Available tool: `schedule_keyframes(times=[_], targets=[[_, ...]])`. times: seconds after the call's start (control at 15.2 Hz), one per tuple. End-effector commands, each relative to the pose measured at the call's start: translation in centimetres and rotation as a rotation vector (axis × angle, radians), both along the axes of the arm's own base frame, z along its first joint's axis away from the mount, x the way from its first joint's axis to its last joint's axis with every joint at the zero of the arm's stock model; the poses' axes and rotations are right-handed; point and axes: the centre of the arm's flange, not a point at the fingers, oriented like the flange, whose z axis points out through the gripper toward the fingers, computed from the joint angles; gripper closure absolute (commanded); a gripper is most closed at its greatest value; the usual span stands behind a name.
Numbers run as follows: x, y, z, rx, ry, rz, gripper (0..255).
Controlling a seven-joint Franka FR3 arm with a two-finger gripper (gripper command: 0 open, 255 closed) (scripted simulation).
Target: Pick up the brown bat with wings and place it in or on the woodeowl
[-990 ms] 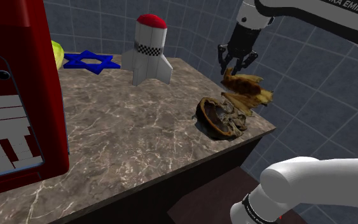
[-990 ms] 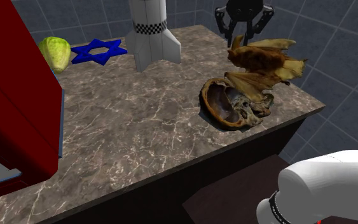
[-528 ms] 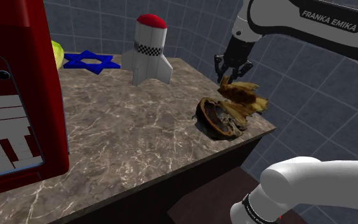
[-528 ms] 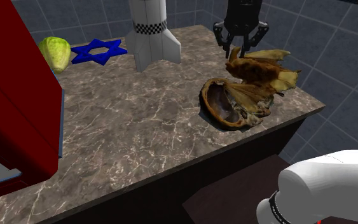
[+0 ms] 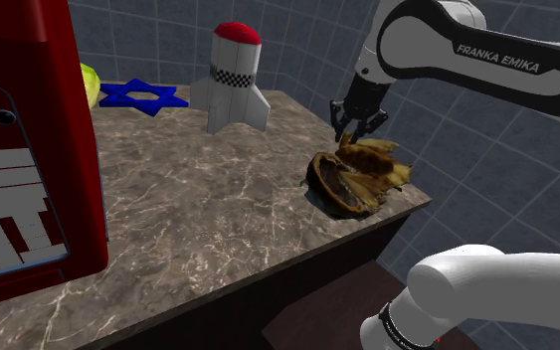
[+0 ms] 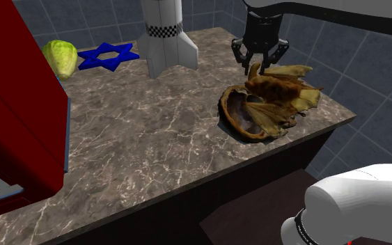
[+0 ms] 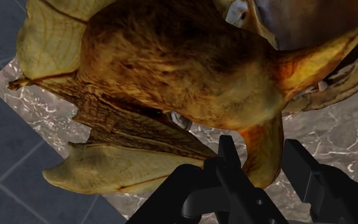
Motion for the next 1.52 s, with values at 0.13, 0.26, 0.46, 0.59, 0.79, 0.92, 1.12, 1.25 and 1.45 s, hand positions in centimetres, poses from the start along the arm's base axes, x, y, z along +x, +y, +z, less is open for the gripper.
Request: schedule_keyframes(times=[0.13,0.26,0.46,0.59,0.79,0.92,1.12,1.25,1.45], targets=[[0.0,0.0,0.0,0.0,-0.001,0.0,255],[0.0,0.0,0.0,0.0,-0.001,0.0,255],[0.0,0.0,0.0,0.0,-0.001,0.0,0],[0.0,0.0,0.0,0.0,-0.001,0.0,0],[-0.2,0.5,2.5,0.0,-0.001,0.0,0],[-0.4,0.9,4.9,0.0,-0.001,0.0,0],[-0.4,0.9,4.9,0.0,-0.001,0.0,0],[-0.4,0.9,4.9,0.0,-0.001,0.0,0],[-0.4,0.9,4.9,0.0,-0.001,0.0,0]])
